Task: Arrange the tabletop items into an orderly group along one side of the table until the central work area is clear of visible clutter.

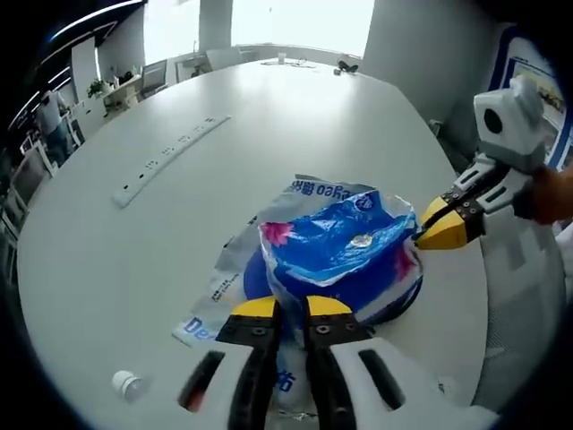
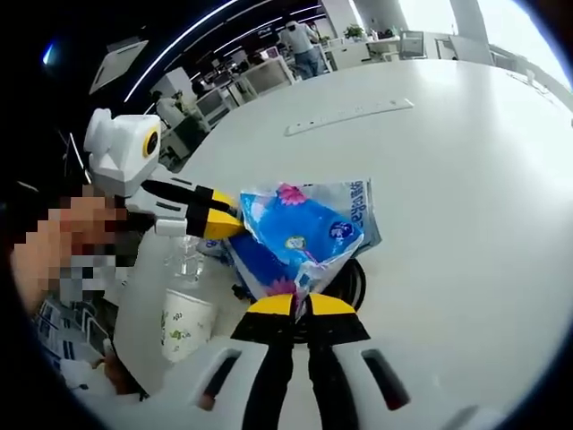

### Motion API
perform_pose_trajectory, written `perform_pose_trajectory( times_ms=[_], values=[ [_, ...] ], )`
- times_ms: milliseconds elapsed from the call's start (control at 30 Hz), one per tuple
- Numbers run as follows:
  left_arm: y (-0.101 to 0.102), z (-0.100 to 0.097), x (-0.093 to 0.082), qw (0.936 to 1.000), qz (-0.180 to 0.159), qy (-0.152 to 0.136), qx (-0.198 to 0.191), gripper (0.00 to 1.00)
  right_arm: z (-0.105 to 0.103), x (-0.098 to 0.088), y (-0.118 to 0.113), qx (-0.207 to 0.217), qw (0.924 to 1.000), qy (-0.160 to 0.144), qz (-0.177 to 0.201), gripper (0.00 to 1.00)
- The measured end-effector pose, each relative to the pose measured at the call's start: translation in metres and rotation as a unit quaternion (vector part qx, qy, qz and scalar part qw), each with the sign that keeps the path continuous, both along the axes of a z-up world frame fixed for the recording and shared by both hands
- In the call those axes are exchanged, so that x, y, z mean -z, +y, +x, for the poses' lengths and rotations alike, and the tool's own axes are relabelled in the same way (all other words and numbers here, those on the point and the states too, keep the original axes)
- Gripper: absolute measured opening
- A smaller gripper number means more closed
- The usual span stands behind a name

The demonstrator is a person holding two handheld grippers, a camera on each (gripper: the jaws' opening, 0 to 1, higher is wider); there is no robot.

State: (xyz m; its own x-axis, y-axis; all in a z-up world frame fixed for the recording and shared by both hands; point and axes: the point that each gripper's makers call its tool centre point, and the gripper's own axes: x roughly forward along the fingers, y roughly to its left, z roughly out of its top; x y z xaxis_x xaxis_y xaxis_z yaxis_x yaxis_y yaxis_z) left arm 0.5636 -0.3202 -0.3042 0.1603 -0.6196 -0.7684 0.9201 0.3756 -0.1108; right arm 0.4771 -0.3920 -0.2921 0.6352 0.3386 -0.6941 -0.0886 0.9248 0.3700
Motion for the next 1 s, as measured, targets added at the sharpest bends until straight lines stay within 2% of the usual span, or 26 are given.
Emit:
perform_pose_trajectory(
  times_ms=[400, 1000],
  values=[
    [-0.004, -0.006, -0.014, 0.9996, -0.025, 0.007, -0.010, 0.01, -0.002, -0.011, -0.007, 0.002, 0.9999, -0.012, 0.001, 0.00],
    [-0.016, -0.013, -0.042, 0.9976, -0.056, 0.000, -0.039, 0.00, -0.001, -0.034, -0.027, 0.004, 0.9993, -0.038, 0.004, 0.00]
  ],
)
